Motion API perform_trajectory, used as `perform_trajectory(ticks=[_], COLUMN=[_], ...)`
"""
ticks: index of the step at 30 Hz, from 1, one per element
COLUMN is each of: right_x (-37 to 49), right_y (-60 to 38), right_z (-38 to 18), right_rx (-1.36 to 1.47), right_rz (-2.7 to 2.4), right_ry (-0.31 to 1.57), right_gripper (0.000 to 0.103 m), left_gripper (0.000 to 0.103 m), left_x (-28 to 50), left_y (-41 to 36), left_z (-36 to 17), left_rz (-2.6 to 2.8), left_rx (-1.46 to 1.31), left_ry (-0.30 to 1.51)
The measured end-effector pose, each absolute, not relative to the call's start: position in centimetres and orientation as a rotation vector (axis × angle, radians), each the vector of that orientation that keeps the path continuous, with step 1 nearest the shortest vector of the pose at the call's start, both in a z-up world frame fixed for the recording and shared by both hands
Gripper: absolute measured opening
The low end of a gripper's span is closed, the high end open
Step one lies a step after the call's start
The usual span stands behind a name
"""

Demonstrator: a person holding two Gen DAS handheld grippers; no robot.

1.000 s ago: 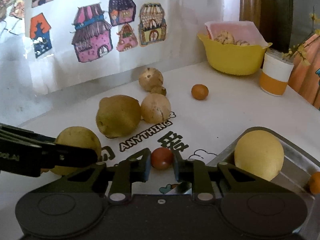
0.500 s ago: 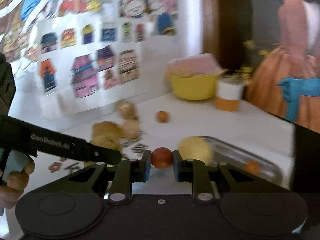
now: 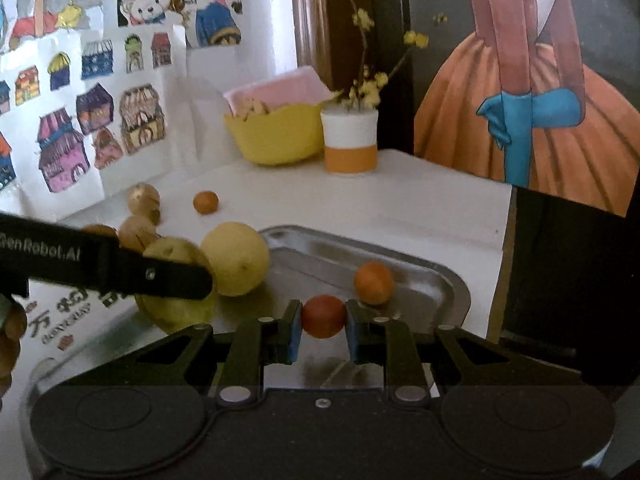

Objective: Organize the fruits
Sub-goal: 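Place the pear on the tray with the left gripper while the right gripper drops the tomato there, then withdraw both grippers from the tray back toward the remaining fruits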

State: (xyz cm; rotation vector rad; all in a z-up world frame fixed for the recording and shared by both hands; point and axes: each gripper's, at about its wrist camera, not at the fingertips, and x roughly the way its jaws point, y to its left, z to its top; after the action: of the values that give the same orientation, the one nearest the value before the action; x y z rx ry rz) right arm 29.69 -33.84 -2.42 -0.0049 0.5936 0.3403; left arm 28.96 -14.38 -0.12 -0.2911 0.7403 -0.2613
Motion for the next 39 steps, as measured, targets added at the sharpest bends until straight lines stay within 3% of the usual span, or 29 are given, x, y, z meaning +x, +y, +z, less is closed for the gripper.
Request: perform_trajectory(ticks=[8,10,15,24,30,39], right_x=[30.3,30.2,29.5,24.4,19.8,12.5], right_y=[-33.7,-33.6,-34.1,-34.0,-33.6,-31.3], right_z=[-3.3,-3.2,-2.5,1.2,3.9,5.9], right_rx=[-0.001,-0.003,0.034,0.008,0.008,0.012], right_rz=[0.342,0.335,0.300,0.220,0.202,0.190], right_ry=[0.605,0.602,0.592,0.484,0.406,0.396], right_gripper=[0.025,0.030,0.046,0.084,0.102,0.102], left_gripper=[0.059,0.060,0.081,0.097,0.102,0.103], left_x=[29.2,29.4,28.8,25.5,21.6,14.4], left_y=[-15.3,-15.1,-14.2,-11.5,-9.8,-7.5], left_z=[-0.3,-0.2,0.3,2.3,4.7,4.8], left_rz=[-0.260,-0.258,-0.249,-0.229,-0.193,-0.228], left_rx=[-0.239,-0.257,-0.270,-0.346,-0.292,-0.240], left_ry=[0.721,0.729,0.715,0.653,0.568,0.573])
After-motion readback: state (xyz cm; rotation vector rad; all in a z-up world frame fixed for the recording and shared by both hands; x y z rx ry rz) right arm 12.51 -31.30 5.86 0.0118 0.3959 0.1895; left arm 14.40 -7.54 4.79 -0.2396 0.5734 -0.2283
